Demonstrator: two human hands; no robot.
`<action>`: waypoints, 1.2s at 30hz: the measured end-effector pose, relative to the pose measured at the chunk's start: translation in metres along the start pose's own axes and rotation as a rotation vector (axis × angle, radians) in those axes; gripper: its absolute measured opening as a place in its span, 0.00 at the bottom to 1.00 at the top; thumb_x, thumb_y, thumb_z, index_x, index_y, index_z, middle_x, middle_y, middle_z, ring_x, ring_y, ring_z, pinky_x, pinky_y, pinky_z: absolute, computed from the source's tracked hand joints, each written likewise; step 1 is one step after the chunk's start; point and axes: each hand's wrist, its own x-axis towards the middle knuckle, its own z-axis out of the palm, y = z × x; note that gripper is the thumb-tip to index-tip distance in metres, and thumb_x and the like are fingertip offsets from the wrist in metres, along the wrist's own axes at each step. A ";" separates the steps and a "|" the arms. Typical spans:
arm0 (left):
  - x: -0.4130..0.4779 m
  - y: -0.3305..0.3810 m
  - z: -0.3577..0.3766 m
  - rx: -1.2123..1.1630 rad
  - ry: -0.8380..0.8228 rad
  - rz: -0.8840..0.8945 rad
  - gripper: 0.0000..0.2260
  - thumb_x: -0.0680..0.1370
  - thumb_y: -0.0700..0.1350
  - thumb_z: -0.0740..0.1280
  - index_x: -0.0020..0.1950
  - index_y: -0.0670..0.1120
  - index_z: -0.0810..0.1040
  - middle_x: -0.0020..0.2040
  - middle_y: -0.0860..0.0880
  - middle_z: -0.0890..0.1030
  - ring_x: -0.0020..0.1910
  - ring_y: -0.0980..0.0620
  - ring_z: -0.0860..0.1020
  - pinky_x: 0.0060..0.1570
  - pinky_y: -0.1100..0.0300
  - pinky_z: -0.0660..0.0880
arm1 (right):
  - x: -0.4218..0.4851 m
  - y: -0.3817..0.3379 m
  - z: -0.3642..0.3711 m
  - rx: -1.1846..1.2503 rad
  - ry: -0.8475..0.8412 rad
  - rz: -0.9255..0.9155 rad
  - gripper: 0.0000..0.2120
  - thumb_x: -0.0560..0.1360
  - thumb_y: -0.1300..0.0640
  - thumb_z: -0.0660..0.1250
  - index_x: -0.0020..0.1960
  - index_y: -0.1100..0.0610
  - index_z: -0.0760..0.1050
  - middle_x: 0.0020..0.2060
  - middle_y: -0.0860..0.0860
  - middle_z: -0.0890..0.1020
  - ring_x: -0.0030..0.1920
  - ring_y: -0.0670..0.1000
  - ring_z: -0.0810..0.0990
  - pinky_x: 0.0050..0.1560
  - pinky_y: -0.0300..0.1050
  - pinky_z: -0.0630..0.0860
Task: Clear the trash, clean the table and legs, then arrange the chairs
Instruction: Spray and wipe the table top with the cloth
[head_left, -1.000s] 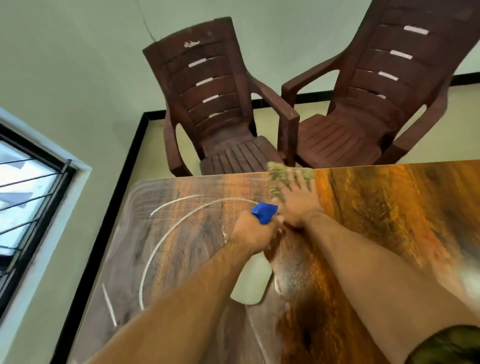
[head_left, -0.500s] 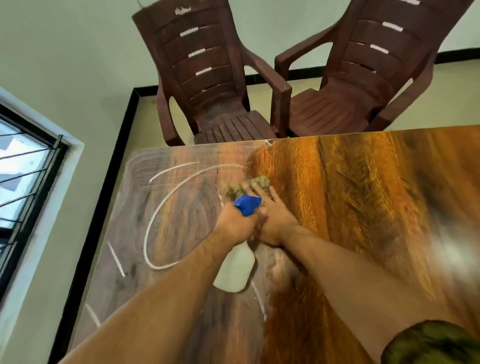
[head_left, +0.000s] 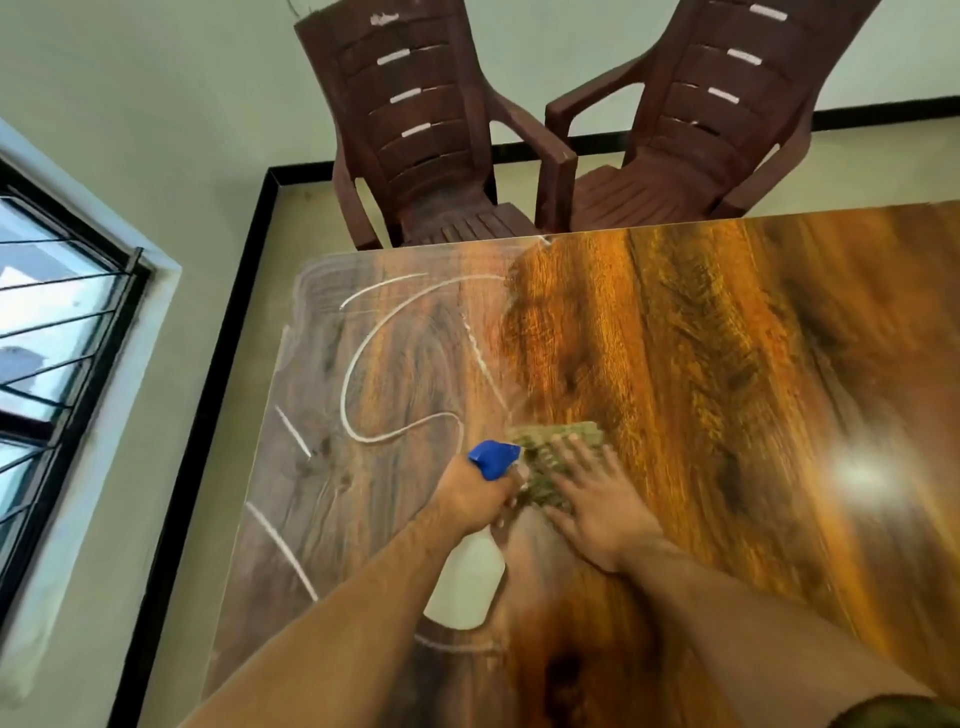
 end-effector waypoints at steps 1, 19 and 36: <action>-0.004 -0.007 0.000 0.003 -0.023 -0.020 0.15 0.77 0.46 0.73 0.48 0.32 0.80 0.35 0.42 0.79 0.30 0.50 0.76 0.33 0.58 0.75 | -0.008 0.005 0.002 0.030 0.026 0.164 0.32 0.81 0.34 0.41 0.81 0.46 0.44 0.80 0.51 0.40 0.78 0.53 0.30 0.76 0.60 0.34; -0.144 -0.173 -0.052 0.291 -0.511 0.098 0.10 0.77 0.45 0.73 0.45 0.38 0.80 0.32 0.47 0.78 0.24 0.57 0.75 0.28 0.63 0.73 | -0.192 -0.158 0.084 0.426 0.054 0.838 0.31 0.83 0.38 0.43 0.82 0.49 0.44 0.81 0.54 0.44 0.79 0.54 0.35 0.78 0.58 0.39; -0.124 -0.140 -0.078 0.294 -0.272 0.164 0.13 0.77 0.47 0.71 0.40 0.38 0.77 0.31 0.45 0.77 0.21 0.57 0.74 0.23 0.67 0.70 | -0.156 -0.190 0.073 0.538 0.009 1.046 0.34 0.83 0.37 0.45 0.81 0.51 0.40 0.78 0.54 0.32 0.78 0.56 0.30 0.76 0.60 0.35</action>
